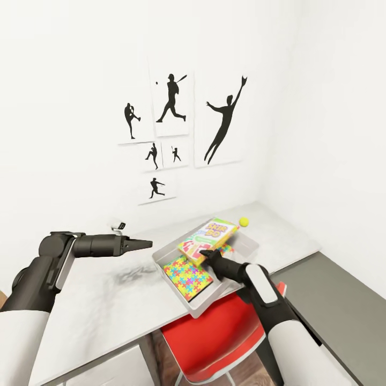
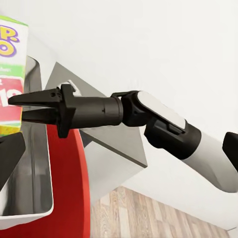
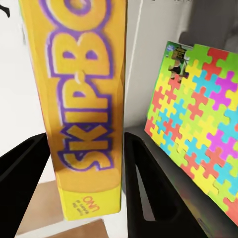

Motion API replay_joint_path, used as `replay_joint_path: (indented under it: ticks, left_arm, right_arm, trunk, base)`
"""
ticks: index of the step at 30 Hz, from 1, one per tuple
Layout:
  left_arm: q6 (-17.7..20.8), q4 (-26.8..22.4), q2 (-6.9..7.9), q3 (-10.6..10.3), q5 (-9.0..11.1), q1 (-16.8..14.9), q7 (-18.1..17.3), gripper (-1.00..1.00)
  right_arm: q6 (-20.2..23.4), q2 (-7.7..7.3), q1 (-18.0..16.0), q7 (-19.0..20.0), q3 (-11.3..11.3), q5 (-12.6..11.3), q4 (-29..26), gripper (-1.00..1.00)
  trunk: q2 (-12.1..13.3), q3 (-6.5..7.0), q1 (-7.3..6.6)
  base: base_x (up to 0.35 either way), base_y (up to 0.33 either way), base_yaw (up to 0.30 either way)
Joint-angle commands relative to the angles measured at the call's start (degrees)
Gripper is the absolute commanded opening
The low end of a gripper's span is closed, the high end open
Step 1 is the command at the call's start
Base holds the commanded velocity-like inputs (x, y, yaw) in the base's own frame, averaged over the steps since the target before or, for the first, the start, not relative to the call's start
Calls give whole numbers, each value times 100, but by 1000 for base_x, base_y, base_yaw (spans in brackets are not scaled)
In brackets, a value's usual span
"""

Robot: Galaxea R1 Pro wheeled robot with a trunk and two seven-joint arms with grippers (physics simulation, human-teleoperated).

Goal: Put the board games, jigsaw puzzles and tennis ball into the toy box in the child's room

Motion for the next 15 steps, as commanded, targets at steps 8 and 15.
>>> replay_joint_path:
  ticks: [8, 15]
  left_arm:
    - [61, -1, 2, 16, 11, -5, -17, 100]
    - [61, -1, 4, 20, 12, -5, -17, 100]
  right_arm:
    - [65, 117, -117, -356, 6, -89, 0, -100]
    - [70, 145, -242, -721, 2, -246, 191, -100]
  trunk:
    - [-13, -13, 4]
    - [-13, -13, 4]
  base:
    - [0, 0, 0]
    - [0, 0, 0]
